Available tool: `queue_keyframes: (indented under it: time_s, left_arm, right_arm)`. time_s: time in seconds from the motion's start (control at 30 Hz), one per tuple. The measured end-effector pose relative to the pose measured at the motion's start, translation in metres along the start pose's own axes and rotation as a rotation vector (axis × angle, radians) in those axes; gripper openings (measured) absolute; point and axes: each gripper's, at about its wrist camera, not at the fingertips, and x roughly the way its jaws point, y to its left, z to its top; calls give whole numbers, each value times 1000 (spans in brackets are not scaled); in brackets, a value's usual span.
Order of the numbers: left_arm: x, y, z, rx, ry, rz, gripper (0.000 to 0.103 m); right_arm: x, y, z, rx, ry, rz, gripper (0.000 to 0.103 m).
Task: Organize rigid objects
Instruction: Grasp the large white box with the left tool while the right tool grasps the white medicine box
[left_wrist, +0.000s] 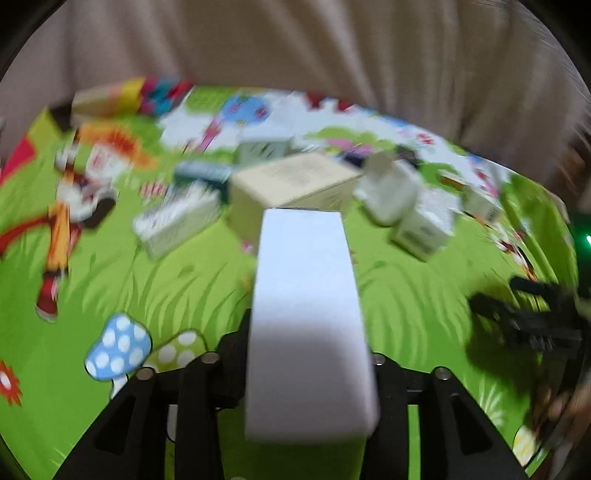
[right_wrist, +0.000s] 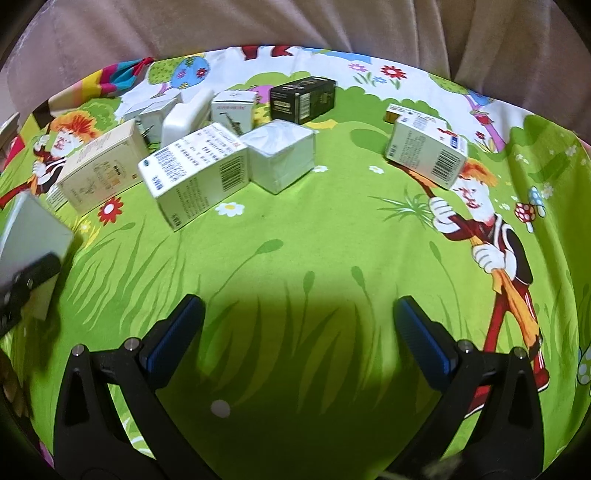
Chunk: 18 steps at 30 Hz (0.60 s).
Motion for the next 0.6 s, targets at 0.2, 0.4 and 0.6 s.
queue_keyframes:
  time_s: [0.2, 0.4, 0.6]
  left_arm:
    - [4, 1, -10, -26, -79, -59, 58]
    - [-7, 11, -12, -35, -121, -153, 70]
    - [-12, 6, -8, -38, -125, -129, 70]
  right_arm:
    - [1, 32, 4, -63, 27, 59, 103]
    - [29, 68, 48, 85, 60, 32, 103]
    - [44, 59, 73, 221, 73, 15, 101]
